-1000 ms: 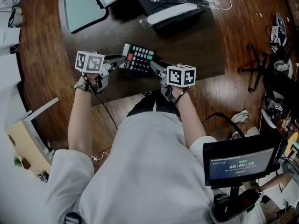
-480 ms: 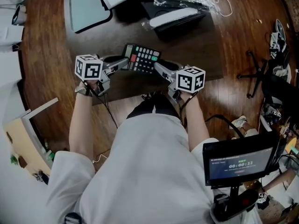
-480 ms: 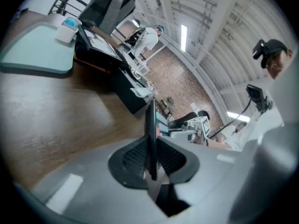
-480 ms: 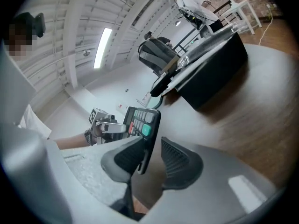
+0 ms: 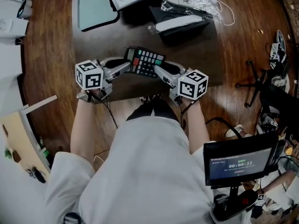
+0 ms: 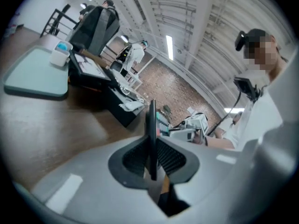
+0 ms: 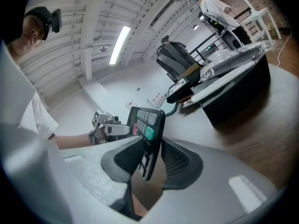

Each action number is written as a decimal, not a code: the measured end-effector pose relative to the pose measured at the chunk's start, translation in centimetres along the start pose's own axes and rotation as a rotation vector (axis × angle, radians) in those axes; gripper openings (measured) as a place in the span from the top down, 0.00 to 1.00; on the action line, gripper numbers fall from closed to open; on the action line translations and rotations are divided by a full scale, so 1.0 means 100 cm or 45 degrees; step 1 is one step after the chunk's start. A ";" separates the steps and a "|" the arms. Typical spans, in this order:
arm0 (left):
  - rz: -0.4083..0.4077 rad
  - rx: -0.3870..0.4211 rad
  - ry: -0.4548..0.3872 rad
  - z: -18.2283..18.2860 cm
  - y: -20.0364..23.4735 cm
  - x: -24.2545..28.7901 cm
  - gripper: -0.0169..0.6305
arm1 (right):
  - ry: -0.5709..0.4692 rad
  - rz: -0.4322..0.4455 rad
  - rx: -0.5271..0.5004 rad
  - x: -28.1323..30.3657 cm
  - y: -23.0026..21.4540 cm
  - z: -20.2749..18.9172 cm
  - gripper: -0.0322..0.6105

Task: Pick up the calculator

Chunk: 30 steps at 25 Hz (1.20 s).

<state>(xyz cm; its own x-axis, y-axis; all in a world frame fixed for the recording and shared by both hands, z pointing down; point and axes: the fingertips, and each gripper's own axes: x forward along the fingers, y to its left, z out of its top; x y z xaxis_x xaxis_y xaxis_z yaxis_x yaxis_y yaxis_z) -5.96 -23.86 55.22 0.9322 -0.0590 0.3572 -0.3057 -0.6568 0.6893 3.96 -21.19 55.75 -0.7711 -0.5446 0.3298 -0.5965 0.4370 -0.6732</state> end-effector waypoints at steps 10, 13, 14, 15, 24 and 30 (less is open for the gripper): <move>0.261 0.424 -0.292 0.042 -0.048 -0.028 0.88 | -0.040 -0.023 -0.369 -0.011 0.035 0.061 0.76; 0.337 0.518 -0.375 0.060 -0.066 -0.042 0.88 | -0.102 -0.001 -0.461 -0.011 0.053 0.083 0.76; 0.356 0.549 -0.398 0.067 -0.072 -0.047 0.88 | -0.123 0.006 -0.483 -0.012 0.059 0.090 0.76; 0.371 0.581 -0.417 0.074 -0.078 -0.051 0.88 | -0.140 0.012 -0.502 -0.014 0.064 0.098 0.76; 0.425 0.745 -0.608 0.124 -0.132 -0.084 0.88 | -0.262 0.052 -0.752 -0.029 0.120 0.153 0.75; 0.486 0.937 -0.722 0.123 -0.159 -0.101 0.88 | -0.391 0.074 -0.897 -0.046 0.149 0.167 0.75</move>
<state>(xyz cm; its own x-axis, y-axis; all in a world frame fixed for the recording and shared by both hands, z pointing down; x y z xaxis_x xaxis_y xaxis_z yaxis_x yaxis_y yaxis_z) -8.06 -22.06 32.87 0.8102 -0.5860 -0.0121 -0.5860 -0.8094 -0.0384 2.37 -24.11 33.19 -0.7703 -0.6365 0.0389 -0.6375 0.7673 -0.0693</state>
